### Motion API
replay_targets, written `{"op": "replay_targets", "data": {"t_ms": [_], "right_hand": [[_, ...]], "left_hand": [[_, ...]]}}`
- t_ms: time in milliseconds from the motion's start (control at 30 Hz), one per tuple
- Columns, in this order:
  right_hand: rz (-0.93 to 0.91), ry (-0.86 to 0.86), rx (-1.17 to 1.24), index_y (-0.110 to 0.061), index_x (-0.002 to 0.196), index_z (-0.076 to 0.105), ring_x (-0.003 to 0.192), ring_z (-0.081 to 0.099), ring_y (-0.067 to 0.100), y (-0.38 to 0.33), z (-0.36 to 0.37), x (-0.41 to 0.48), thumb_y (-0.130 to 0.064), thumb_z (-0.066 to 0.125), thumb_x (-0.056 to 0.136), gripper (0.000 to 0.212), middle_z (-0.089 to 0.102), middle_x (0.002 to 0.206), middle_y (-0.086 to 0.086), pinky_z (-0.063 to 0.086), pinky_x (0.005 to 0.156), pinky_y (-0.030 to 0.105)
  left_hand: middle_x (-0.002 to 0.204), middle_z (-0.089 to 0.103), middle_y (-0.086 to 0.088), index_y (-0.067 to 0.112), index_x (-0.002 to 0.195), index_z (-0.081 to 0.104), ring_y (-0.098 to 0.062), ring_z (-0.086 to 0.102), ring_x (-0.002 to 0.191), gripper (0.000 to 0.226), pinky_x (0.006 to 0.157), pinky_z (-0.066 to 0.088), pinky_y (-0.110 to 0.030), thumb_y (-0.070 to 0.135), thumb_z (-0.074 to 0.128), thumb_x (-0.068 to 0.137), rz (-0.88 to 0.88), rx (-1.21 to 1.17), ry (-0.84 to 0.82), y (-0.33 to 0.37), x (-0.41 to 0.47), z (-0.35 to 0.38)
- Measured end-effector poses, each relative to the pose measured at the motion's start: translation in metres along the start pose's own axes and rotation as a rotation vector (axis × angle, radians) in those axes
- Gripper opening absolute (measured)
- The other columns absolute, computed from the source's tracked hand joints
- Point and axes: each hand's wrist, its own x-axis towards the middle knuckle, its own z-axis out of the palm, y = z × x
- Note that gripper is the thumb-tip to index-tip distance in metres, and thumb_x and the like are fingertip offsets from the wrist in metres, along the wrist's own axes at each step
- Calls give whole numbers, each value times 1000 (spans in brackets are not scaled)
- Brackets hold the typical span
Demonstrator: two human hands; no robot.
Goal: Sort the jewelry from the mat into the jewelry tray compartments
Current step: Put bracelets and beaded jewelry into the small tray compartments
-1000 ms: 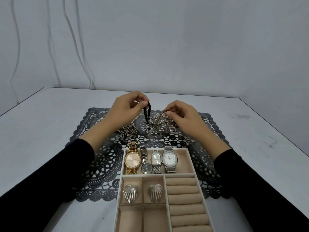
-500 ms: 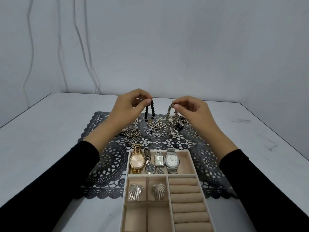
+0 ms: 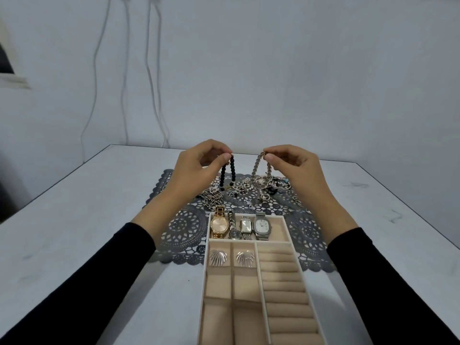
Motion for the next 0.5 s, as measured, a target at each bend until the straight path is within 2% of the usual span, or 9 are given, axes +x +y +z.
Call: {"op": "replay_targets", "data": {"t_ms": [100,300,400,500], "right_hand": [[0,-9,11,-13,98,74,89,66,15,-10,2,-14,-16,73,82,16,73,94,6,54,85,30],[-17,-24,22,-15,96,74,85,65,12,-27,1,-38,-15,72,83,14,73,92,5,54,85,28],[-21,-25,21,-17,95,74,86,65,14,-33,-1,-46,-16,73,82,13,73,92,5,53,88,34],[-19,-35,14,-20,94,75,88,65,18,-37,-2,-51,-18,74,82,12,73,93,7,52,89,39]], "left_hand": [[92,74,-2,17,97,70,-14,70,90,6,81,56,-27,15,67,92,-7,-42,19,12,-17,-5],[91,73,0,17,97,71,-14,69,91,7,84,53,-23,15,67,92,7,-72,23,26,-47,-10],[92,73,0,17,97,71,-15,69,90,7,83,52,-22,14,67,92,8,-77,37,30,-56,-10],[92,74,-2,16,98,71,-19,70,91,8,86,55,-28,15,68,91,3,-84,45,31,-63,-12]]}}
